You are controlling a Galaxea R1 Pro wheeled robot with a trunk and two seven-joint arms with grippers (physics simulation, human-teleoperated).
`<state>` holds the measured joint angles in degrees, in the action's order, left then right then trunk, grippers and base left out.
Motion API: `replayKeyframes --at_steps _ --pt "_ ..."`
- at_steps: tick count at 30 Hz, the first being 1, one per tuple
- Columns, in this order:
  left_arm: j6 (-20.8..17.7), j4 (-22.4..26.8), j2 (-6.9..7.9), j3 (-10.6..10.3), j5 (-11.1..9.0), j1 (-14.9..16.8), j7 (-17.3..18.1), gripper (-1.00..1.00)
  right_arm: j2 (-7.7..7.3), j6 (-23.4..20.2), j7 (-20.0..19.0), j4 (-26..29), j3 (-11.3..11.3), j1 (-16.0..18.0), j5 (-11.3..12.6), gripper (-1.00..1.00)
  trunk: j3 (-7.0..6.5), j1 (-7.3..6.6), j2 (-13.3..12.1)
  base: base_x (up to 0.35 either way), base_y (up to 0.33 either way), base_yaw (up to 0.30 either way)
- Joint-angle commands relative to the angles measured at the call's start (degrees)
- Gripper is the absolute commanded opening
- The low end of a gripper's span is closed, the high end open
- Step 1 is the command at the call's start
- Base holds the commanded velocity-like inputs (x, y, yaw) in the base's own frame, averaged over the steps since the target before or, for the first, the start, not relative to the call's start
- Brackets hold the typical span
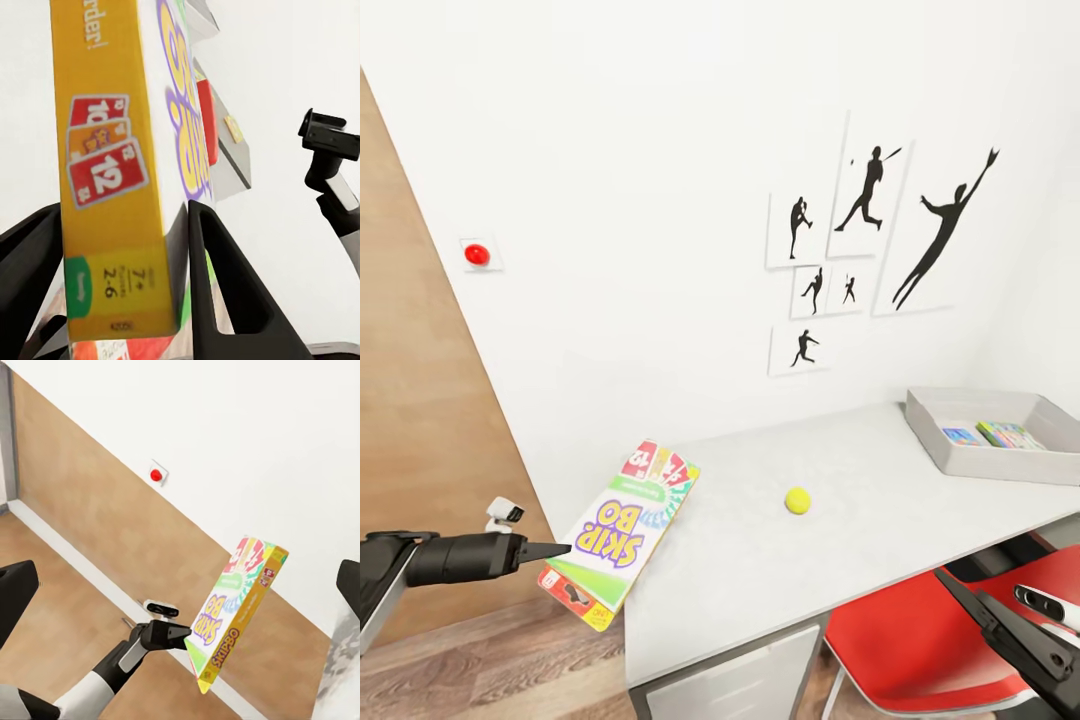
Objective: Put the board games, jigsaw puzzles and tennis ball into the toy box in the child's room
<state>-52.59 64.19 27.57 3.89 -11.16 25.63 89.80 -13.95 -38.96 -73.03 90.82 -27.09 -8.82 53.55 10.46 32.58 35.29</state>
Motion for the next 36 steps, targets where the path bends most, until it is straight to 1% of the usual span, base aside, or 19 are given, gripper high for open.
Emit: replayKeyframes --at_steps 1,6,13,30,31,36 --pt "-0.6 0.0 0.02 0.0 0.0 0.0 0.2 -1.0 -0.02 -0.5 -0.3 0.0 0.0 0.0 0.3 1.0 -0.11 -0.2 -0.3 -0.009 0.0 -0.004" --pt "-0.6 0.3 0.02 0.0 0.0 0.0 0.2 -1.0 0.01 -0.4 -1.4 0.0 -0.1 0.0 0.3 1.0 -1.19 -1.3 -2.3 -0.138 0.0 -0.039" --pt "-0.6 0.5 0.02 0.0 0.0 0.0 0.2 -1.0 -0.01 -0.4 -1.7 0.0 -0.1 0.0 0.3 1.0 -2.92 -2.84 -5.2 -0.176 0.0 -0.081" --pt "-0.6 0.7 0.04 0.0 0.0 0.0 0.2 -1.0 0.03 -0.4 -2.0 0.0 -0.3 0.0 0.3 1.0 -7.39 -6.57 -12.0 -0.009 0.0 -0.142" --pt "-0.6 0.8 0.12 0.1 0.0 0.0 0.2 -1.0 0.03 -0.4 -2.0 0.0 -0.5 0.0 0.3 1.0 -7.66 -6.79 -12.4 0.0 0.0 -0.159" --pt "-0.6 1.4 1.41 0.0 -0.2 -0.1 0.2 -1.0 0.02 -0.4 -2.1 0.0 -1.7 -0.1 0.3 1.0 -8.08 -6.79 -12.4 0.0 0.0 -0.174"
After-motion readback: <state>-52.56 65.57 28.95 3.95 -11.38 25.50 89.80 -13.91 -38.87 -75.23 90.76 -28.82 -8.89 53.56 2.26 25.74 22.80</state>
